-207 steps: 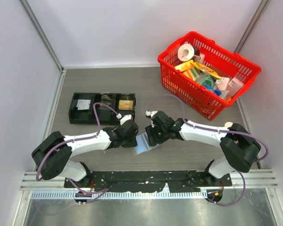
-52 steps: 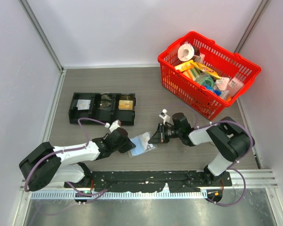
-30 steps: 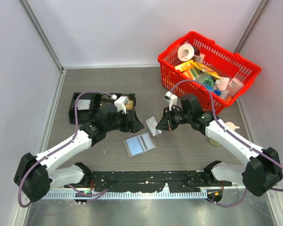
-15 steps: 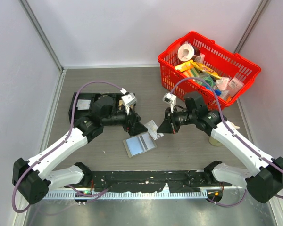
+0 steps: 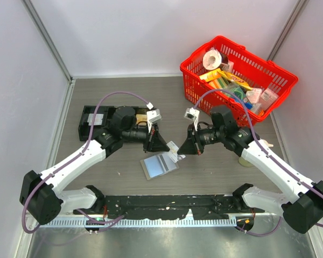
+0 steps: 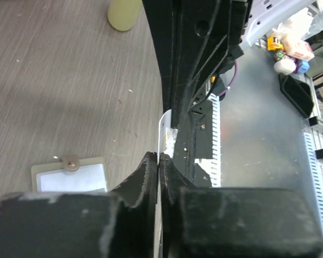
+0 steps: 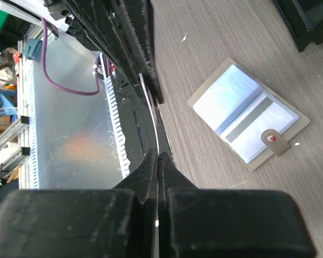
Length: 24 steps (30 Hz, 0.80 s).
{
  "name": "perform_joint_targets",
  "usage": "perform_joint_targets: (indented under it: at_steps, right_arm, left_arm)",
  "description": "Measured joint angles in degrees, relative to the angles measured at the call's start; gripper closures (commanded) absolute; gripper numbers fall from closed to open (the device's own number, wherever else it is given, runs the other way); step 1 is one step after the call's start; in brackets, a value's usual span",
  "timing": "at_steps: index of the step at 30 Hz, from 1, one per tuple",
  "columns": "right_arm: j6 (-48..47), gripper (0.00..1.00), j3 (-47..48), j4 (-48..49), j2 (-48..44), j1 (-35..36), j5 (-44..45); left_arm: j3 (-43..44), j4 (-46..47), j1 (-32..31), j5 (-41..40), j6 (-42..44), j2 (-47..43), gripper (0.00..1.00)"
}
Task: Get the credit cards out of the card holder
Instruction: Place the credit card in the storage box.
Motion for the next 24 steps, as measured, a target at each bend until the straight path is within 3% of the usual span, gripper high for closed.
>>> perform_joint_targets:
  at_steps: [2,4,6,10,14,24]
  right_arm:
    - [0.0,0.96,0.0,0.3,-0.1,0.1,0.0]
    - [0.0,0.80,0.0,0.5,-0.2,0.1,0.0]
    - [0.3,0.51,-0.1,1.1,-0.6,0.1,0.7]
    - [1.3,0.26,-0.5,2.4,-1.9,0.1,3.6]
    - [2.3,0.18,-1.1,3.4,-2.6,0.1,7.2]
    - [4.4,0.17,-2.7,5.0,-2.8,0.1,13.3]
  left_arm:
    - [0.0,0.1,0.2,0.5,-0.1,0.0,1.00]
    - [0.0,0.2,0.2,0.4,0.0,-0.4,1.00]
    - [0.0,0.0,0.2,-0.3,0.0,-1.0,1.00]
    - [0.0,-2.3,0.7,-6.3,0.4,-3.2,1.00]
    - [0.2,-7.2,6.5,-16.2,-0.3,-6.1,1.00]
    - [7.8,-23.6,32.1,-38.3,-1.8,-8.7,1.00]
